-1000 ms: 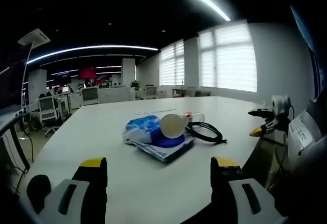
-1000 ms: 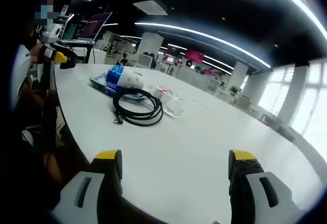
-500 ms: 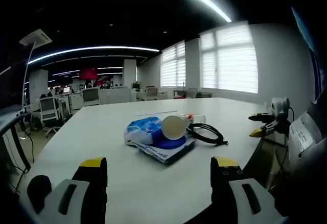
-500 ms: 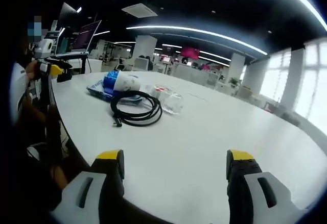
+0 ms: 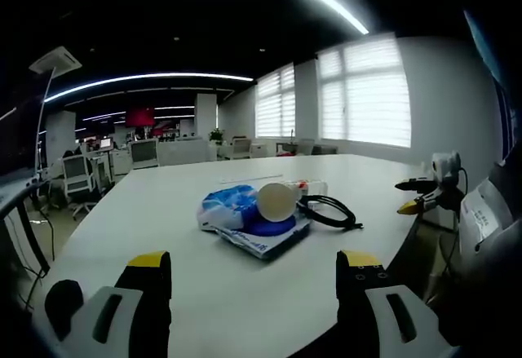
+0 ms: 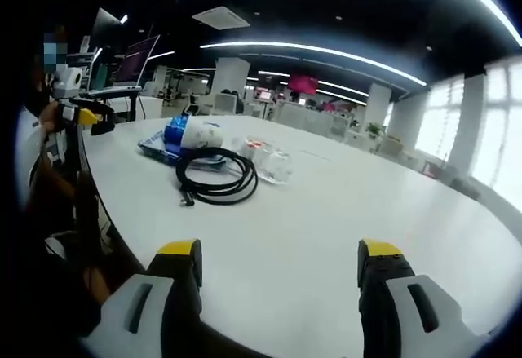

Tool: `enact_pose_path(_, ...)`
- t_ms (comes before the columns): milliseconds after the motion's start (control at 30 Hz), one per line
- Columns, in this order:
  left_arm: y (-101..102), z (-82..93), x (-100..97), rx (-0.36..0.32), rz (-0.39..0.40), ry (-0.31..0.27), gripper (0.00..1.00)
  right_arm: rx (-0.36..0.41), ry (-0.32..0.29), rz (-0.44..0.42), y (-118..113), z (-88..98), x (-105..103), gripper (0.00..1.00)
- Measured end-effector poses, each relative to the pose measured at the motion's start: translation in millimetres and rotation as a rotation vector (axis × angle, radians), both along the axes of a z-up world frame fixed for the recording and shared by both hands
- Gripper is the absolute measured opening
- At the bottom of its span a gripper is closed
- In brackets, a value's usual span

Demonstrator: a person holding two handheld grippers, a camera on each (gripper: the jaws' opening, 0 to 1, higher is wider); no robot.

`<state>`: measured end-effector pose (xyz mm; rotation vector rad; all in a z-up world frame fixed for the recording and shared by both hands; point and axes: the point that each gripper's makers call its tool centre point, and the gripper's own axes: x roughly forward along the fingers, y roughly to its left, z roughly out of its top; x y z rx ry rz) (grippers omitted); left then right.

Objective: Arrange the tabletop items into an orderly group along one side of the table until the central work area is clear of visible clutter.

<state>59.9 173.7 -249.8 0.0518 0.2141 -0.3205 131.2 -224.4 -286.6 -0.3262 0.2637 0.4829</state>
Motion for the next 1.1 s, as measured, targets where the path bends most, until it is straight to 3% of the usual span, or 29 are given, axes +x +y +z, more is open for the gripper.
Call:
enact_pose_path(333,1.4,-1.1,-0.3,0.003,0.001,0.006,0.83,-0.024,-0.012,0.012,1.9,9.3,2.0,0.73)
enact_pose_path(500,1.3,5.7,-1.3,-0.023,-0.003,-0.026,0.83,-0.001,-0.015,0.037,5.4,18.2,2.7,0.72)
enact_pose_path(767,3.7,7.4,-3.8,-0.012,0.006,-0.027,0.83,-0.045,-0.029,0.063,8.9,26.3,6.4,0.71)
enact_pose_path(933,3.2,5.6,-4.3,0.004,0.000,-0.012,0.83,-0.033,-0.016,0.086,13.1,29.3,9.7,0.70)
enact_pose_path(1100,3.3,10.7,-1.0,-0.014,0.005,-0.050,0.82,-0.036,-0.024,0.099,16.9,36.6,11.2,0.70)
